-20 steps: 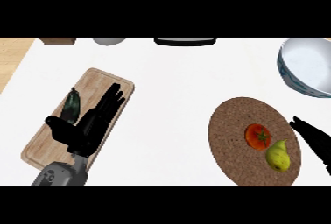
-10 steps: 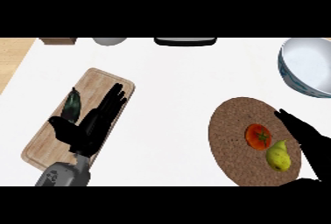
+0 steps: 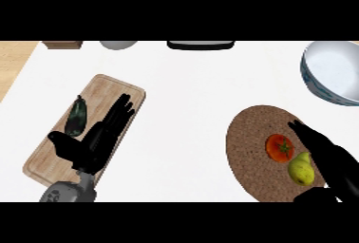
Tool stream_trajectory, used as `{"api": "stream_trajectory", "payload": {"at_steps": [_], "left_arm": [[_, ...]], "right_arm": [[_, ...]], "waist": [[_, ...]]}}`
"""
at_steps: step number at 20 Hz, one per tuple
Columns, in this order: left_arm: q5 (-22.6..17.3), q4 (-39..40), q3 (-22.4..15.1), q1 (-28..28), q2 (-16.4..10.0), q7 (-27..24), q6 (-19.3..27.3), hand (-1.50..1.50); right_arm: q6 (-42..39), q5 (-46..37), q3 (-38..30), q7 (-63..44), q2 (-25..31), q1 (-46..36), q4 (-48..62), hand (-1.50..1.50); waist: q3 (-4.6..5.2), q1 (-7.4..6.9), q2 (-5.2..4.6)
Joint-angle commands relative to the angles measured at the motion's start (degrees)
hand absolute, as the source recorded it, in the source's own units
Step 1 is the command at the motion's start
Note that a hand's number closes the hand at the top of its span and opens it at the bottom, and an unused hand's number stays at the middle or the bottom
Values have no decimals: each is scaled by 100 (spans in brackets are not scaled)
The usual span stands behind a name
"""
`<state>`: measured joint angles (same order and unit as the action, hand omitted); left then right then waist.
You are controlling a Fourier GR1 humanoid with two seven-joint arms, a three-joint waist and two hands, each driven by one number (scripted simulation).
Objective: Pick the tomato from the placemat and place it in the bowl
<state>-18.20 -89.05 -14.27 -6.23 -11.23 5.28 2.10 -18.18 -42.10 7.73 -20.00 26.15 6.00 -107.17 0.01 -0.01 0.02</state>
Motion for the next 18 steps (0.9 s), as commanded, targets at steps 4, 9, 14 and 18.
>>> {"api": "stream_trajectory", "payload": {"at_steps": [4, 9, 14, 18], "left_arm": [[392, -114, -23, 154, 460, -1, 74, 0], [286, -501, 278, 356, 180, 274, -315, 0], [396, 82, 579, -344, 436, 440, -349, 0], [436, -108, 663, 2, 440, 350, -537, 0]], "right_arm": [[156, -551, -19, 360, -369, -274, 640, -150], [85, -875, 181, 11, -800, -501, 663, -150], [328, -1027, -159, 485, -912, -987, 1544, -150], [825, -1268, -118, 774, -1082, -293, 1407, -150]], "waist": [[-1, -1, 1], [-1, -19, 4], [-1, -4, -4], [-1, 4, 1]]}}
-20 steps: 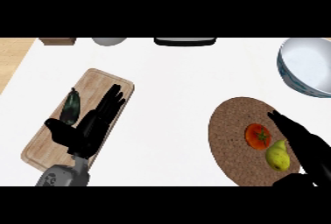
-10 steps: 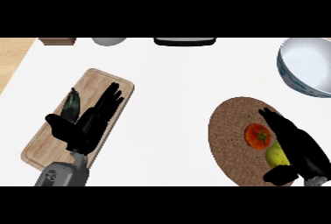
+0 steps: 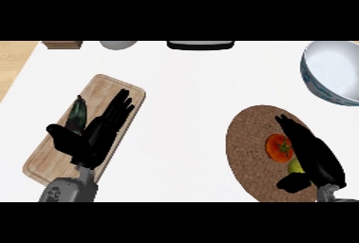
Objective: Pick the tomato from the placemat and place it in the bowl
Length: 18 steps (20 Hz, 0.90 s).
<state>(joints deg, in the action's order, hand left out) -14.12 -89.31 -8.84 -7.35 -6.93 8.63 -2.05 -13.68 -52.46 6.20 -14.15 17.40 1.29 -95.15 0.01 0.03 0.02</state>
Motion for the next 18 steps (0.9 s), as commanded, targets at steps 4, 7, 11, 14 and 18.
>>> {"api": "stream_trajectory", "payload": {"at_steps": [4, 7, 11, 14, 18], "left_arm": [[413, -92, 16, -25, 299, 159, 136, 0], [354, 19, 164, 14, 250, 12, -144, 0], [310, -67, 238, -27, 293, 213, -162, 0], [331, -267, 130, 347, 266, 86, -226, 0], [293, -114, 359, 127, 175, 83, -375, 0]], "right_arm": [[60, -179, -150, 157, -298, -276, 391, -150], [485, -341, -226, 582, -296, -91, 785, -150], [349, -306, -372, 711, -270, -537, 1163, -150], [1115, -391, -276, 1374, -396, -516, 1736, 150], [983, -576, -243, 1260, -403, -709, 1590, 150]], "waist": [[-1, -2, 0], [-1, -1, 0], [-1, -9, -2], [-3, -34, -4], [-1, -19, -3]]}}
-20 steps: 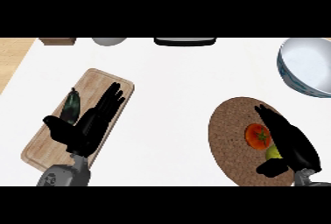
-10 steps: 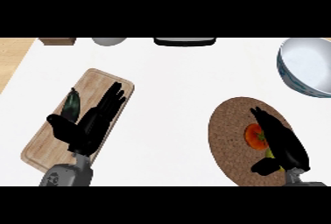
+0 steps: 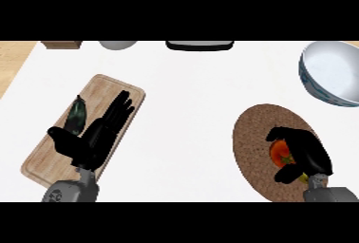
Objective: Pick the tomato from the placemat and place it in the bowl
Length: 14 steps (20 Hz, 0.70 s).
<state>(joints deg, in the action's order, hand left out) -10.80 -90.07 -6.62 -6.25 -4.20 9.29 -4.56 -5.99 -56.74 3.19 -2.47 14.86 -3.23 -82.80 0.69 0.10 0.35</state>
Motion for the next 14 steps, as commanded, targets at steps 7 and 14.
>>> {"api": "stream_trajectory", "payload": {"at_steps": [7, 14], "left_arm": [[169, 129, -61, -253, 324, 203, 188, 0], [-127, -116, 208, -156, 59, 263, -147, 0]], "right_arm": [[754, -383, 93, 512, -265, -191, 685, 150], [-400, -515, 144, 715, 482, -199, 433, 150]], "waist": [[-71, -11, -38], [-68, -12, -38]]}}
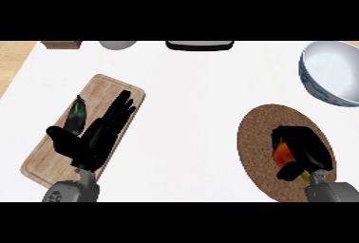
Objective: Pick the tomato from the placemat and place it in the bowl
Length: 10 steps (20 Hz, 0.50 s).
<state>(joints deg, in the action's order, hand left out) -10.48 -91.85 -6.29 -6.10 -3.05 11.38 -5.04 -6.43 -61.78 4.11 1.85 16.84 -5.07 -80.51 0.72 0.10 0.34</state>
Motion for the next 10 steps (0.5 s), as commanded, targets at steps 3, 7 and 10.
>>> {"api": "stream_trajectory", "payload": {"at_steps": [3, 7, 10], "left_arm": [[161, 187, -89, 90, 27, -297, -93, 0], [-134, 141, 333, -248, -139, 89, -155, 0], [124, 191, 104, -26, 63, -184, 8, 0]], "right_arm": [[-936, -7, -107, 556, 878, -380, 522, 150], [-682, -296, -215, 168, 827, 8, -368, 150], [-1372, 291, -593, 21, 991, 226, -1638, 150]], "waist": [[-71, -37, -41], [-71, 7, -29], [-66, 58, -12]]}}
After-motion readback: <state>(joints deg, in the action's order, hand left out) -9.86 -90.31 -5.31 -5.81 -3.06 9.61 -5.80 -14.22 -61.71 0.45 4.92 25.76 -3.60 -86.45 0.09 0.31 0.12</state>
